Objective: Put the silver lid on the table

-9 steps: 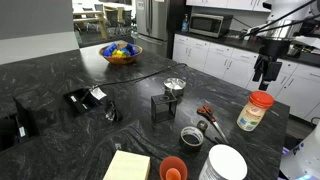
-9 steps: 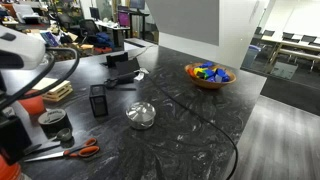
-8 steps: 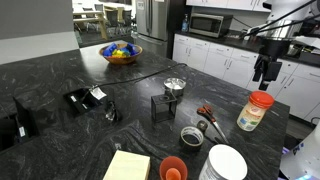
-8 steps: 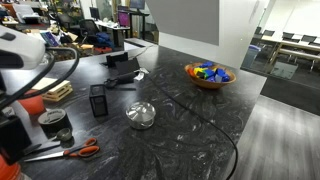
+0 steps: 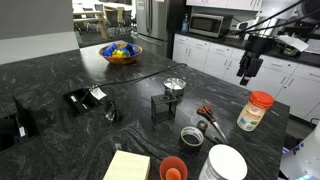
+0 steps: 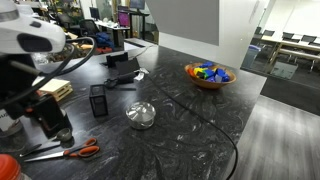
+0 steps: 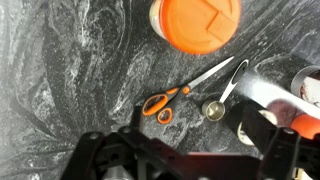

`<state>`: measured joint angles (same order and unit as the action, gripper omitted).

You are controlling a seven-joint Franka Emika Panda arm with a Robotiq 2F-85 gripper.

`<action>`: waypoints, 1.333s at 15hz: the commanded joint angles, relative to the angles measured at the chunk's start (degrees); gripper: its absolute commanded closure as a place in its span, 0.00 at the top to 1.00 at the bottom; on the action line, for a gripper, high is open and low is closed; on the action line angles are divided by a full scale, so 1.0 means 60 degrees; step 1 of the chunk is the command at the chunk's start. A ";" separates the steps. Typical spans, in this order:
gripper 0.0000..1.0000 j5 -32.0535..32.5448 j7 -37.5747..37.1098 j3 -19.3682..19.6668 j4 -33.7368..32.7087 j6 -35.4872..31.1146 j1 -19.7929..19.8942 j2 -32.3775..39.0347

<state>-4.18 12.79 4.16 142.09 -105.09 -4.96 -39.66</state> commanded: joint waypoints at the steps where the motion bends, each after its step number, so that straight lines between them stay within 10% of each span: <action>1: 1.00 -0.0125 0.0122 -0.0107 -0.0609 -0.1058 -0.0075 0.1221; 13: 1.00 -0.0061 -0.0013 -0.0212 -0.1233 -0.2229 -0.0002 0.2462; 20: 1.00 0.0313 -0.0101 -0.0281 -0.1443 -0.4888 0.0102 0.3745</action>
<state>-3.68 11.84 3.55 135.00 -129.65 -5.48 -21.27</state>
